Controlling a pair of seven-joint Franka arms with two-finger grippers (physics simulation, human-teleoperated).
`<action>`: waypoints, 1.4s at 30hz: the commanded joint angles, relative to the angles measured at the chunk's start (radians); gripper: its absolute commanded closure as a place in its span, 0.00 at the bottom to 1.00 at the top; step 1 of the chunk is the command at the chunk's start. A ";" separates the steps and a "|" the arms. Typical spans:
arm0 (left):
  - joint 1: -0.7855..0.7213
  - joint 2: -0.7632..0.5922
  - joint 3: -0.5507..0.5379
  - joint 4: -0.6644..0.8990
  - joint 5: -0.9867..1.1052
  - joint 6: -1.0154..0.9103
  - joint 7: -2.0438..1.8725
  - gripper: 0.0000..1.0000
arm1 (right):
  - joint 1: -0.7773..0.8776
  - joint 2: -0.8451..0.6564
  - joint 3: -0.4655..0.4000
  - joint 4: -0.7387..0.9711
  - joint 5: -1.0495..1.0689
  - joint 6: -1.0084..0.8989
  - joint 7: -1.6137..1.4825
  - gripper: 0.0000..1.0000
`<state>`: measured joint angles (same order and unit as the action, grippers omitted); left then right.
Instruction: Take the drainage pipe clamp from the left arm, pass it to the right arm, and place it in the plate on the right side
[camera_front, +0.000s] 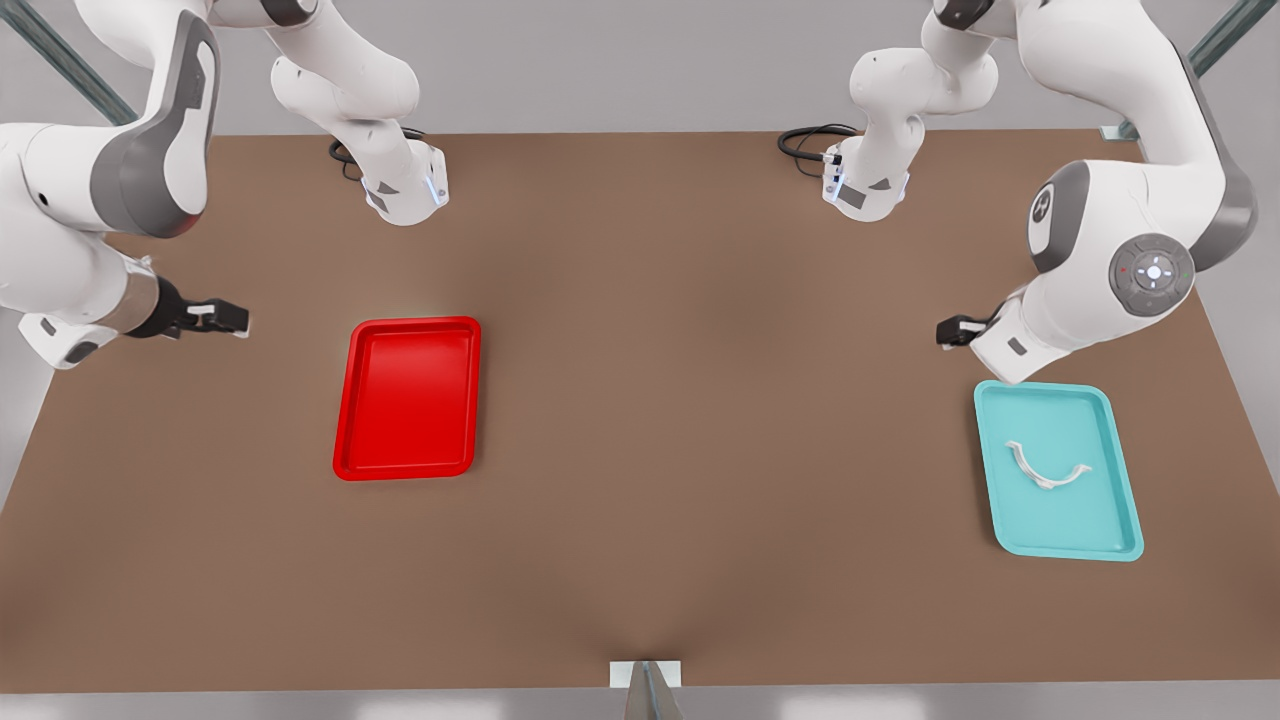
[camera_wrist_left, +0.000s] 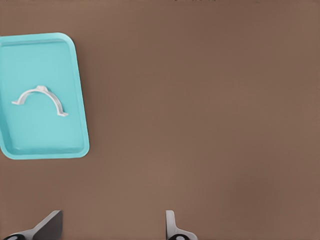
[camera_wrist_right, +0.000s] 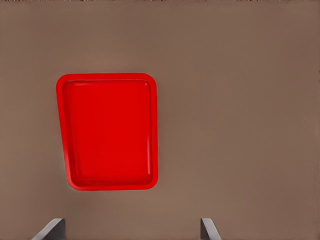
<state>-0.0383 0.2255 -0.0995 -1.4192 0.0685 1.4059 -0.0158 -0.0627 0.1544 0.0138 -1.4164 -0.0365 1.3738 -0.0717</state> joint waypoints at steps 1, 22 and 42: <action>0.000 0.000 0.000 0.000 0.001 0.019 0.013 0.00 | 0.001 -0.001 0.000 0.001 -0.006 0.031 0.010 0.00; 0.322 0.580 0.167 -0.017 -0.113 0.824 2.254 0.00 | 0.018 0.001 0.000 -0.012 -0.013 0.021 0.001 0.00; 0.362 0.664 0.207 0.003 -0.151 0.838 1.949 0.66 | 0.029 0.007 0.002 -0.012 -0.013 0.011 -0.003 0.00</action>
<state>0.3237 0.8911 0.1074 -1.4164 -0.0751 2.2478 1.7408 -0.0336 0.1623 0.0145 -1.4287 -0.0496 1.3874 -0.0724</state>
